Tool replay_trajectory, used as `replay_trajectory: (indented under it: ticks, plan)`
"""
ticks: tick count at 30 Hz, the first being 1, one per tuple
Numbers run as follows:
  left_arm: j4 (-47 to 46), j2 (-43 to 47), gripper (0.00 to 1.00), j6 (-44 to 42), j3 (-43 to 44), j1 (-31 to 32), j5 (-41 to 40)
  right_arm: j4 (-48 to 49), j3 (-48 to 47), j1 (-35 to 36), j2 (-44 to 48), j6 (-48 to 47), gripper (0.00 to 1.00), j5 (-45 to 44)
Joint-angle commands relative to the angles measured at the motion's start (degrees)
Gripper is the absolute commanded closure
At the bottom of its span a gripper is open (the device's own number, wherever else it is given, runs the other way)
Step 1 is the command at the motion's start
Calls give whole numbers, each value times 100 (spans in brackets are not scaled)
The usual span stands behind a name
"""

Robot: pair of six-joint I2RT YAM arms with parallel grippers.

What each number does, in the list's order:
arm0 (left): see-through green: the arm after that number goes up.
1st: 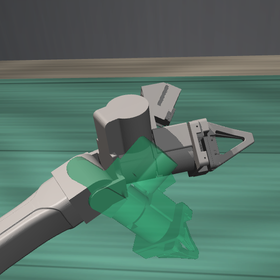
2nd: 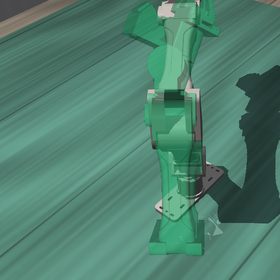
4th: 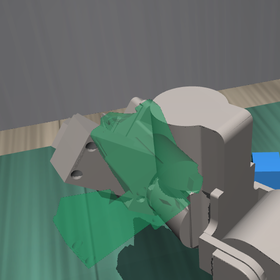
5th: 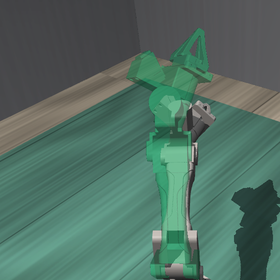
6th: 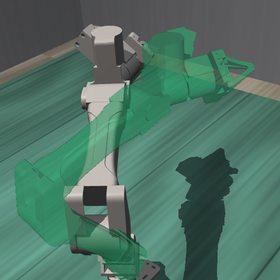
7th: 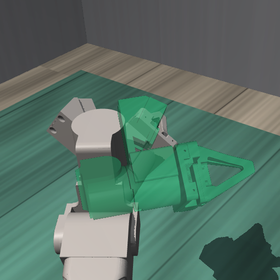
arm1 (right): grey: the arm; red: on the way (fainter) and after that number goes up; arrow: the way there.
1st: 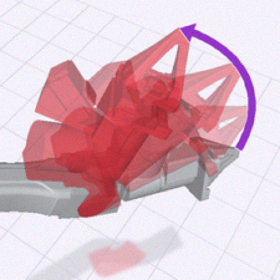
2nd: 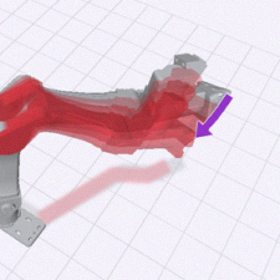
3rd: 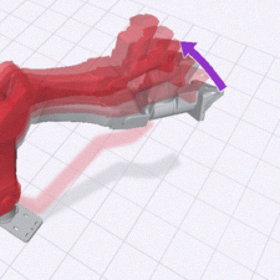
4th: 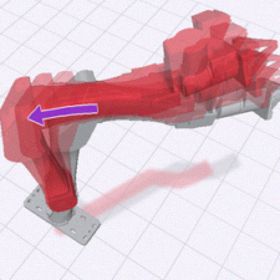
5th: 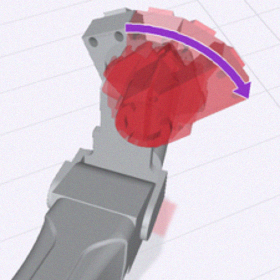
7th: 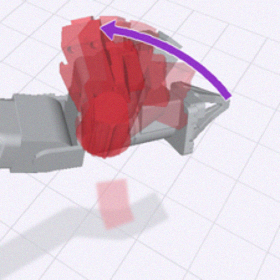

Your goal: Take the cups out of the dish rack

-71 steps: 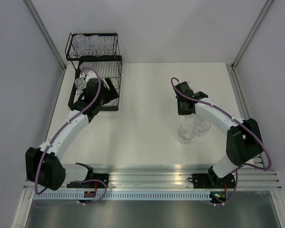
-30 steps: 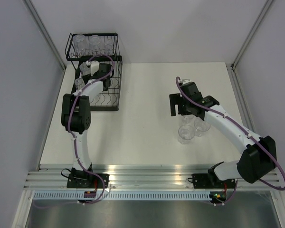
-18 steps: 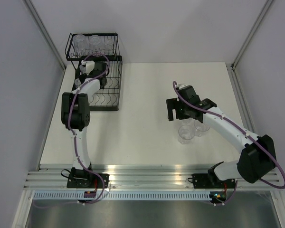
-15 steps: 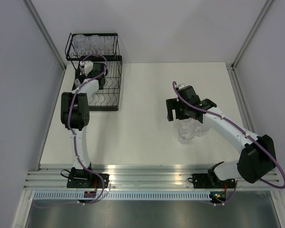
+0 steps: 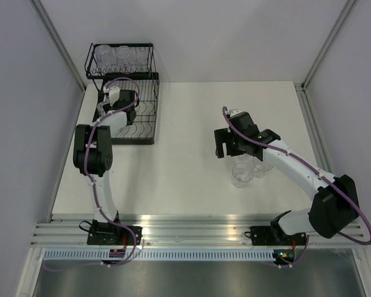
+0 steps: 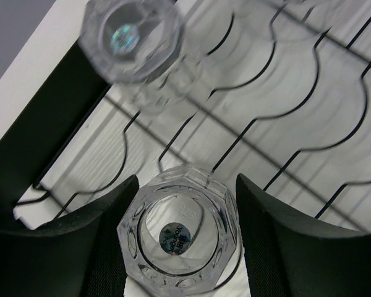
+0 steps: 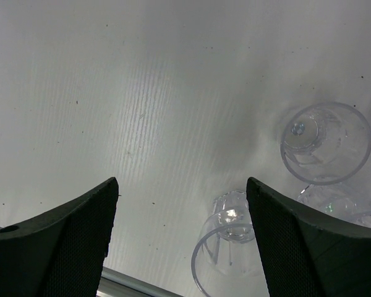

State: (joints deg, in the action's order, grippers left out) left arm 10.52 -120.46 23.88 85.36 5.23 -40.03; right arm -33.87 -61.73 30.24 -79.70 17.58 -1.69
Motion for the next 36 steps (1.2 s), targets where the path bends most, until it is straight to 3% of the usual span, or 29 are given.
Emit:
replay_trajectory:
  ticks: [1,10,11,13,15,18,19,21,22,27,36]
  plan:
    - [222,900,98,160,-528,65,-75,275,-23,113,68,-79,12,46]
    - [328,3210,98,854,-1486,847,442,1952,959,281,1254,175,2,652]
    - [171,3448,98,968,-1601,952,765,2293,1083,281,1342,210,2,766]
    - [-277,3870,98,1397,-2206,1023,2170,2829,1409,281,1510,429,2,1275]
    - [-1303,4451,98,1838,-3064,1102,3651,3314,1663,281,1624,692,2,1723]
    - [-2482,4926,98,2559,-3988,1462,4816,4736,2375,289,1826,1474,2,2567]
    - [-2755,4988,98,2943,-4192,1576,4951,5619,2803,281,1870,1963,2,2847]
    - [-3630,5050,98,3419,-4781,1893,5362,6485,3331,281,1871,2397,2,3051]
    - [-3950,5042,98,3952,-4983,1981,5470,7072,3456,281,1818,2677,2,3096]
    - [-5794,4709,98,5379,-5960,2727,5253,7991,3791,403,1274,2900,2,3369]
    - [-7370,3567,98,6488,-6225,3466,4926,8466,3677,676,737,2935,10,3334]
